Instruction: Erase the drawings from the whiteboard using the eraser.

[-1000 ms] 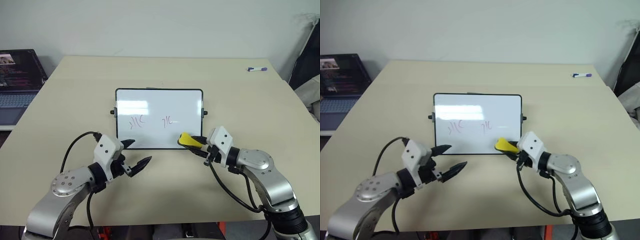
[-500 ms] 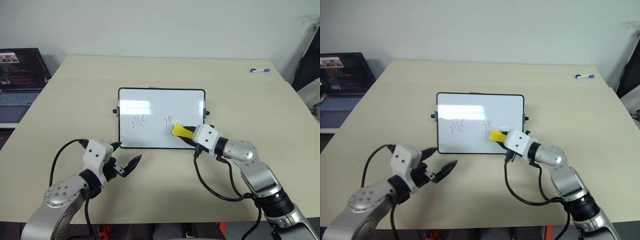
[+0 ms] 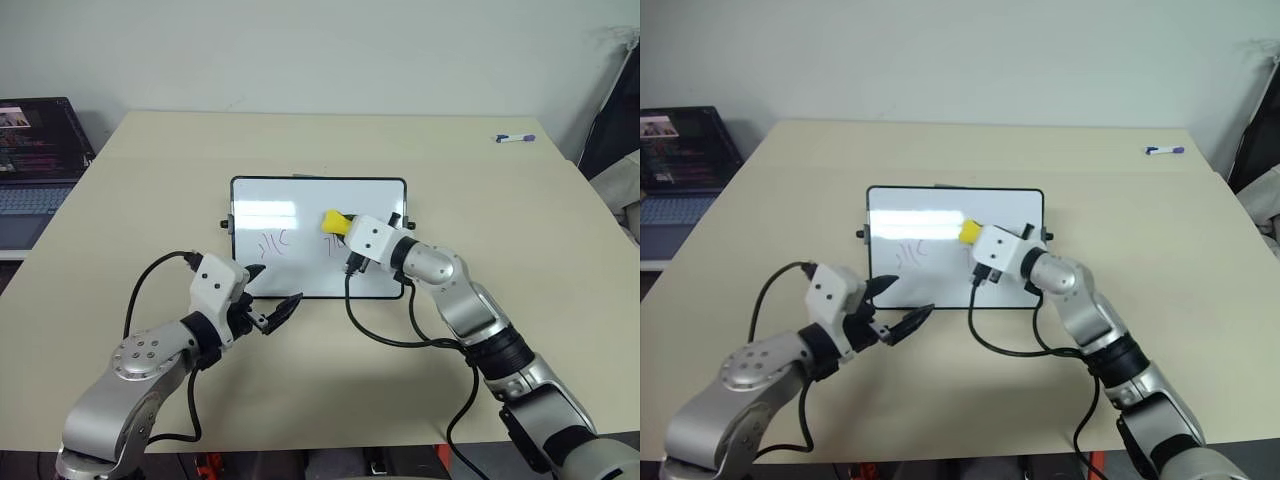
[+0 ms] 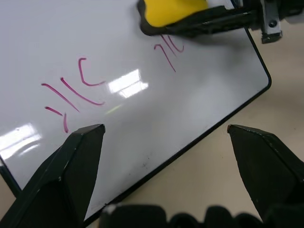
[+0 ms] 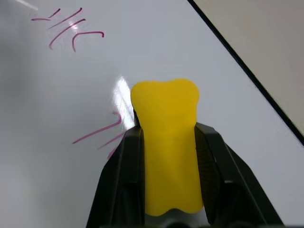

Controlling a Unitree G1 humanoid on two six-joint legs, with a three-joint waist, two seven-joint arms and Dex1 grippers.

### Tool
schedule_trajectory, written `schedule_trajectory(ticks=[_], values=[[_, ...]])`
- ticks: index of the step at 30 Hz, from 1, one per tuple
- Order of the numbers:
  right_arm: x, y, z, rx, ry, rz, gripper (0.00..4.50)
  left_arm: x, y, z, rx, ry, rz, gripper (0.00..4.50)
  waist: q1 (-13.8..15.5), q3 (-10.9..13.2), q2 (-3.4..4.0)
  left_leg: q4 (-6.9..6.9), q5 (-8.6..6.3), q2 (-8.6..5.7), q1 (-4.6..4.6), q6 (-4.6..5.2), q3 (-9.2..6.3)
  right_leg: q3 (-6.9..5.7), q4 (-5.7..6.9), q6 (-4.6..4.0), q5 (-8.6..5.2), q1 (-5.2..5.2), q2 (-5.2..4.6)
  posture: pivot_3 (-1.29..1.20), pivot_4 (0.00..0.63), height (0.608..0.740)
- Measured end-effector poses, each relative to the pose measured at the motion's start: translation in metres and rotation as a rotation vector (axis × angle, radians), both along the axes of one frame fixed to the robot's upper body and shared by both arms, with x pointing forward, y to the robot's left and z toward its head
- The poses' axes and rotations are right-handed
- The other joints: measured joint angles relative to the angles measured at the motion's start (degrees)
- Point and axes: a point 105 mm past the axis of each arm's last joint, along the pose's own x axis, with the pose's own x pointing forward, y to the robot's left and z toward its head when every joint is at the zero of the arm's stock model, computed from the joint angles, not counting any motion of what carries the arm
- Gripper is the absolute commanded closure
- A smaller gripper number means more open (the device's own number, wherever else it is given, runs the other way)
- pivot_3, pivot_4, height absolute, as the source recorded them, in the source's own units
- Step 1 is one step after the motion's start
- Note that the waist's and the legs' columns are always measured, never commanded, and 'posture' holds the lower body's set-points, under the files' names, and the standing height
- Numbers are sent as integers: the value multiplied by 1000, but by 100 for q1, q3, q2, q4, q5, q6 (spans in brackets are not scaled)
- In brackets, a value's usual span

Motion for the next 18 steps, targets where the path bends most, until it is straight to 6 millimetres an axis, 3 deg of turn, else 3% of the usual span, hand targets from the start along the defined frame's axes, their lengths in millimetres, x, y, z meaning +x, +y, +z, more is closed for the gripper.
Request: schedule_trajectory(ticks=[7,11,14,18], values=[[-28,0,-38,-210,73,156,3410,-3,-3,-4,6,5,-20,0,18,-4,-4,3,0,-2,19,1,-2,-3,0,0,0,20,-5,0,150,740],[-13,6,-26,-147,0,76,3410,-4,-6,-6,6,9,-37,0,5,-2,-1,9,13,0,25,6,0,0,7,4,7,20,-2,0,150,740],[8,-9,-3,-86,-81,-49,3410,-5,-7,-6,5,7,-42,0,25,-4,-4,9,28,-2,26,10,-2,-2,6,15,13,22,-2,0,150,740],[10,-16,-5,-84,-64,-70,3410,-5,-5,-9,6,14,-39,0,46,-7,-8,9,29,-3,28,10,1,1,3,13,13,26,-4,0,150,740]])
